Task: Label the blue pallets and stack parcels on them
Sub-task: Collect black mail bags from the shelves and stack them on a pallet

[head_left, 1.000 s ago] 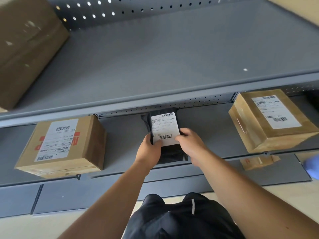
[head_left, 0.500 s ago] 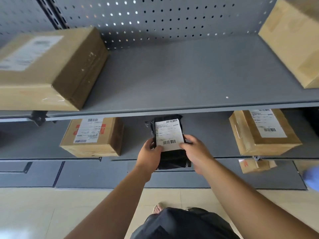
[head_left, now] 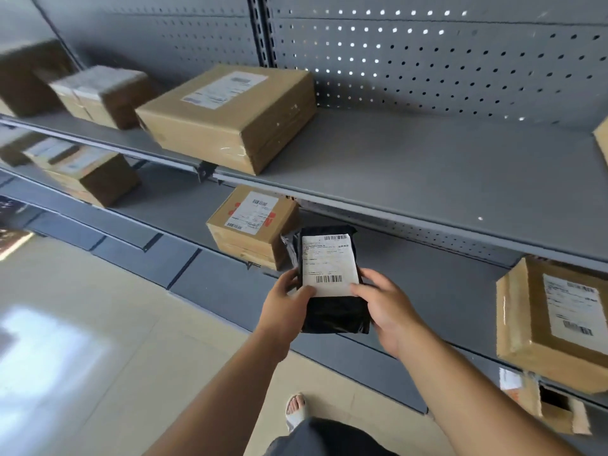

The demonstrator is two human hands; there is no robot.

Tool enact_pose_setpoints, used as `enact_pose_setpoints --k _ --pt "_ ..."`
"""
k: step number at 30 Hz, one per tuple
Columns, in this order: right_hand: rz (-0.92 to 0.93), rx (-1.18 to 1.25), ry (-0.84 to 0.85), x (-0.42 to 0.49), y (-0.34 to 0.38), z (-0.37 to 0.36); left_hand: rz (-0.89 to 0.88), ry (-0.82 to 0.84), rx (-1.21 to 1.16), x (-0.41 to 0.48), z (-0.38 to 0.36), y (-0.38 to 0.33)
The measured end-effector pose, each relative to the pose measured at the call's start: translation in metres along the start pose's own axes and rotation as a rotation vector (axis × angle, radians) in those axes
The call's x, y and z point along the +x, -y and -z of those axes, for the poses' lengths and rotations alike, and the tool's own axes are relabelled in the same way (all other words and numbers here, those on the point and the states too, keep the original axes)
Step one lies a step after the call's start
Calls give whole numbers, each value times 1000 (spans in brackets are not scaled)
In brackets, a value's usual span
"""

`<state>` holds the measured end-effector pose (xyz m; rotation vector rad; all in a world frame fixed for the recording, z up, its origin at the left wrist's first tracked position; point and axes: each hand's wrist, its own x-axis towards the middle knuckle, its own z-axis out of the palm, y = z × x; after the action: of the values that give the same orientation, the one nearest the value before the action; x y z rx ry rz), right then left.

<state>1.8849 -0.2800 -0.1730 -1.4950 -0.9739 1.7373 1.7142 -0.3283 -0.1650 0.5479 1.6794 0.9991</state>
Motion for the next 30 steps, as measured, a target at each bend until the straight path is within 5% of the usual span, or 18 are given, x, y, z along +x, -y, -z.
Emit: enact_pose_setpoints --k 10,30 --pt "58 -66 338 -25 19 -114 -112 -272 -179 -52 108 1" --pt "85 -202 870 -101 5 -488 -292 -721 -414 -125 448 22"
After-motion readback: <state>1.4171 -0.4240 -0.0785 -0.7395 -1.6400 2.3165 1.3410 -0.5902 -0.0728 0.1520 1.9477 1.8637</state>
